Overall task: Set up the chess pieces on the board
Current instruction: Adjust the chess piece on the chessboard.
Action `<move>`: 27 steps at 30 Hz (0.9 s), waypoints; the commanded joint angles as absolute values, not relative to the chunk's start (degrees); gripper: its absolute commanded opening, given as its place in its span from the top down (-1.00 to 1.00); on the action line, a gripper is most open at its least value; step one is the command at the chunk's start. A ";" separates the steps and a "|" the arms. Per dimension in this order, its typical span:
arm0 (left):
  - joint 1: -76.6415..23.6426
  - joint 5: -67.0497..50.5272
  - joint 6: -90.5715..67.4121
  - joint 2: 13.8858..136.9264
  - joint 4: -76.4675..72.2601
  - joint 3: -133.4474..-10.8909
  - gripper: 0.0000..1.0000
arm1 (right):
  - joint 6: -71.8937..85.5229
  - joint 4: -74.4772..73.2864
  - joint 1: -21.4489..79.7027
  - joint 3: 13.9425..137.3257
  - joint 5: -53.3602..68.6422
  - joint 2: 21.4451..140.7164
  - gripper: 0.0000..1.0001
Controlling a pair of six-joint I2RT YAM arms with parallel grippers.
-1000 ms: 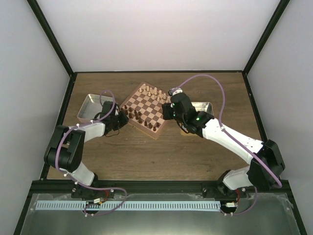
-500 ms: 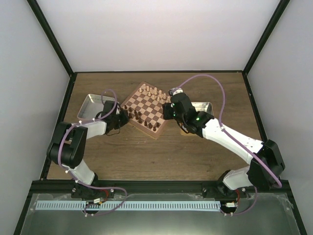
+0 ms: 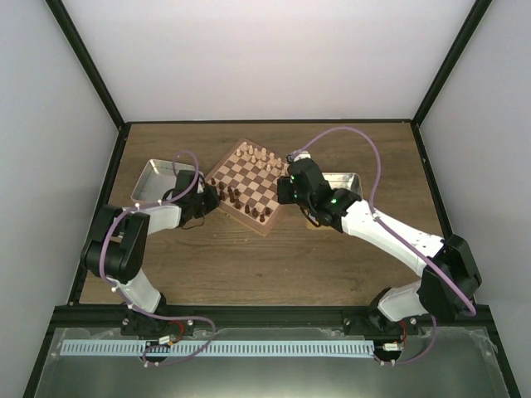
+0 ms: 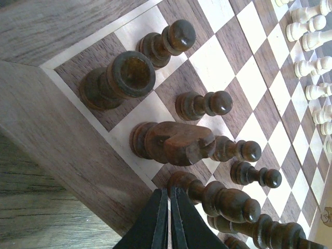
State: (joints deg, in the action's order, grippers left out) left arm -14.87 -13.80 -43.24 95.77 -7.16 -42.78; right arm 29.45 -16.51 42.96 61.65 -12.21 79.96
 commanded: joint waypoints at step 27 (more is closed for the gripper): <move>-15.03 -7.79 -34.00 65.48 10.22 -40.91 0.46 | 6.33 -25.96 19.55 71.45 -17.53 100.43 -0.74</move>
